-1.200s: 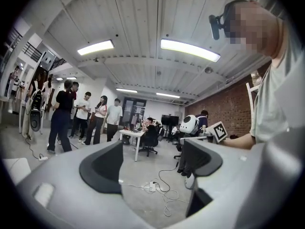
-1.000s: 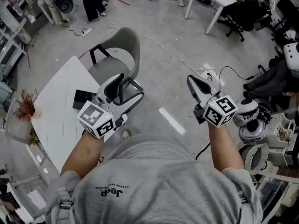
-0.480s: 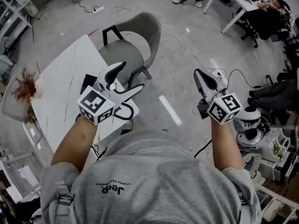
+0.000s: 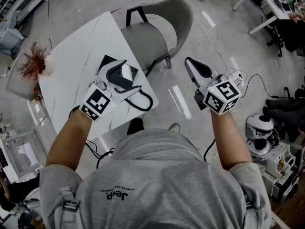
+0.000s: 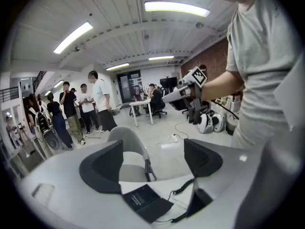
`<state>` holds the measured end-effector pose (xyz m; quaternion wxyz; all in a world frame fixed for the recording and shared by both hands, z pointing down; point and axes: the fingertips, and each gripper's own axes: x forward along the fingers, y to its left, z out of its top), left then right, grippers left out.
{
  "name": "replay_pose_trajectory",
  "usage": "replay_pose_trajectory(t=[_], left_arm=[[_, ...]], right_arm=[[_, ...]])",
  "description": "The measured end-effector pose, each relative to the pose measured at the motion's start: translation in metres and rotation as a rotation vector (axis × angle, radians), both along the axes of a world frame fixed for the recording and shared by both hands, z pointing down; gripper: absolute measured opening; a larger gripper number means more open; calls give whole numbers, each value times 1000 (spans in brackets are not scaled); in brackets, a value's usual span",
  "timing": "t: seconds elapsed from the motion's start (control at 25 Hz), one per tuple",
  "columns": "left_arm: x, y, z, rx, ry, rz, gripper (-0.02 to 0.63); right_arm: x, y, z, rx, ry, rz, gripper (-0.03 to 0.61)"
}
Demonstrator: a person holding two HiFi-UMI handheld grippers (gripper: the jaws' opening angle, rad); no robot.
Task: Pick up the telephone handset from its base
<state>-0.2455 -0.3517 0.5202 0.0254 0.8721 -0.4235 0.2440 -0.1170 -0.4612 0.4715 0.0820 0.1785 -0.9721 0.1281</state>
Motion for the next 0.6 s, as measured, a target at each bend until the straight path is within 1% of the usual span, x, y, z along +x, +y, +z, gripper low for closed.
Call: replay_pose_trajectory(t=[0.2,0.28,0.48,0.6], left_arm=[[-31,23,41,-50,-149,36,432],[-44,30,61,-73,-233,55,433],[-66,42,109,-99,-451,157,431],[-80,46,135,-115,-562,218,431]], right_arm=[[-40,14,22,-24,21,-63,5],[-52,18,29,-33,28,-78,5],[-71,27,45,-56,47,-99,5],[-77,30,54,-71,58,-100,5]])
